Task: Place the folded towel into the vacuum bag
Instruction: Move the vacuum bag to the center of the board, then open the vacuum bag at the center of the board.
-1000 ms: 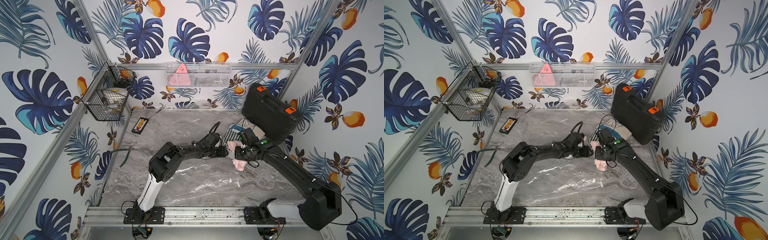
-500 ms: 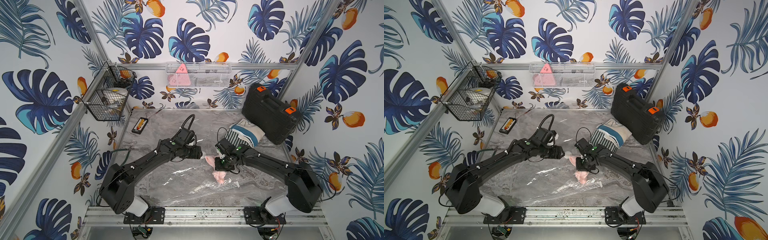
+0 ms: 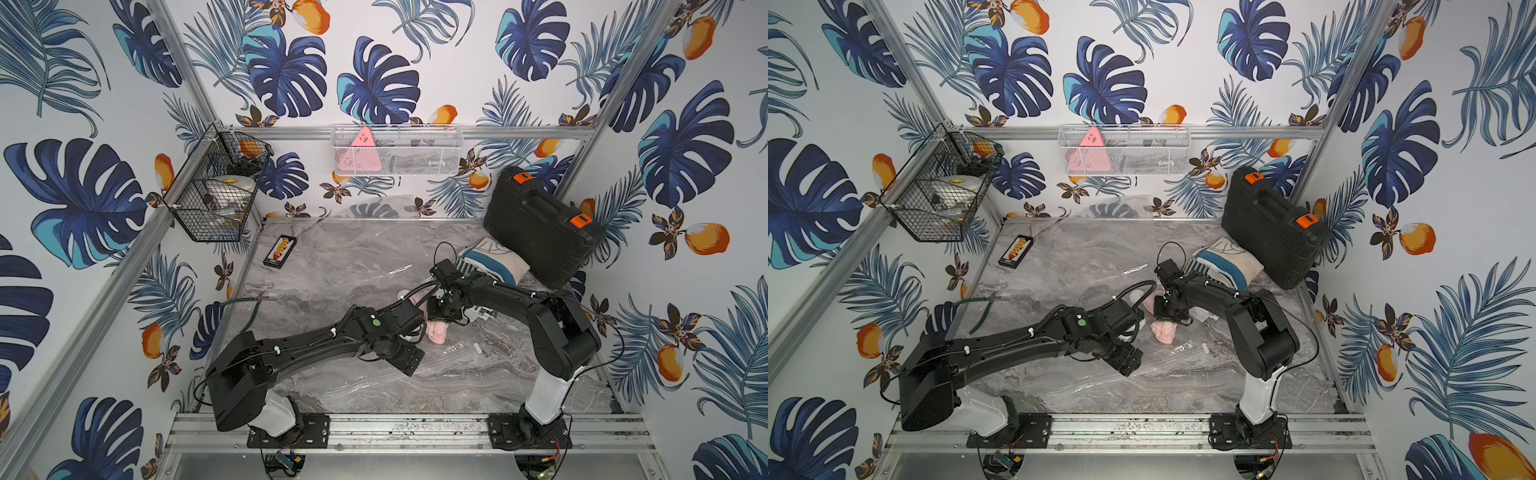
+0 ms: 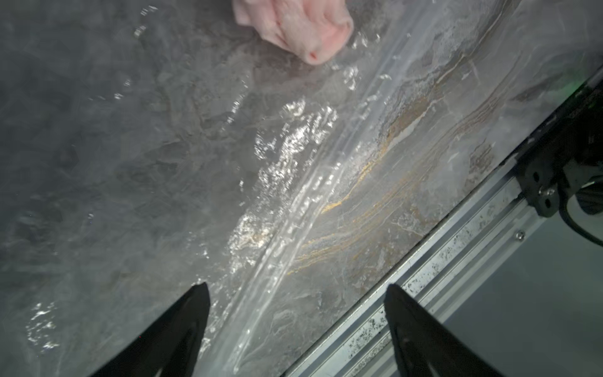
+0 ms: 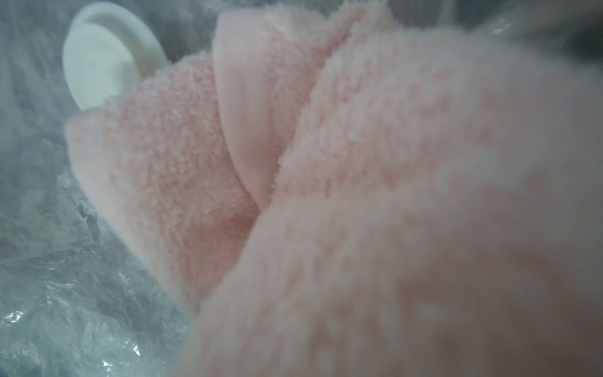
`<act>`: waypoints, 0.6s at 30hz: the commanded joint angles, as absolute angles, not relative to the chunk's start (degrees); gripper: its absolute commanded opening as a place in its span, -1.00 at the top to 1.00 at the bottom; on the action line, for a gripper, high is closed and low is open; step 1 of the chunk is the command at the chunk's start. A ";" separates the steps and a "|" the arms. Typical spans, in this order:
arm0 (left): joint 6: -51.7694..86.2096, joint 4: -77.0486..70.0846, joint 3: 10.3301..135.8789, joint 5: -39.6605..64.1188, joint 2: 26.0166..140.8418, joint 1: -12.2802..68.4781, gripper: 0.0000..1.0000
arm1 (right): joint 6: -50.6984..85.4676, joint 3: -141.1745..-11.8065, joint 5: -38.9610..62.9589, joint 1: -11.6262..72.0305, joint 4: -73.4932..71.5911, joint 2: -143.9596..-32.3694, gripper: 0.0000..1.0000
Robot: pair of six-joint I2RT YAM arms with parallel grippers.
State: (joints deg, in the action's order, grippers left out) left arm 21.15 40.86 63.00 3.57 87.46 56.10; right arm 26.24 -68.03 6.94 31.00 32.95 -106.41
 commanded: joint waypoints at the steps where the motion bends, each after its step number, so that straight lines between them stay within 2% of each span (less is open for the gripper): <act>1: 16.08 44.86 64.56 -0.33 90.03 58.08 -0.77 | 23.87 -68.35 1.40 30.28 35.57 -108.63 0.72; 12: 5.88 51.14 67.42 -9.93 99.56 59.33 -0.73 | 21.59 -67.23 2.37 28.11 35.86 -109.07 0.72; 18: 4.48 49.88 65.41 -10.59 101.81 58.00 -0.54 | 20.59 -67.93 1.68 27.84 36.47 -110.11 0.73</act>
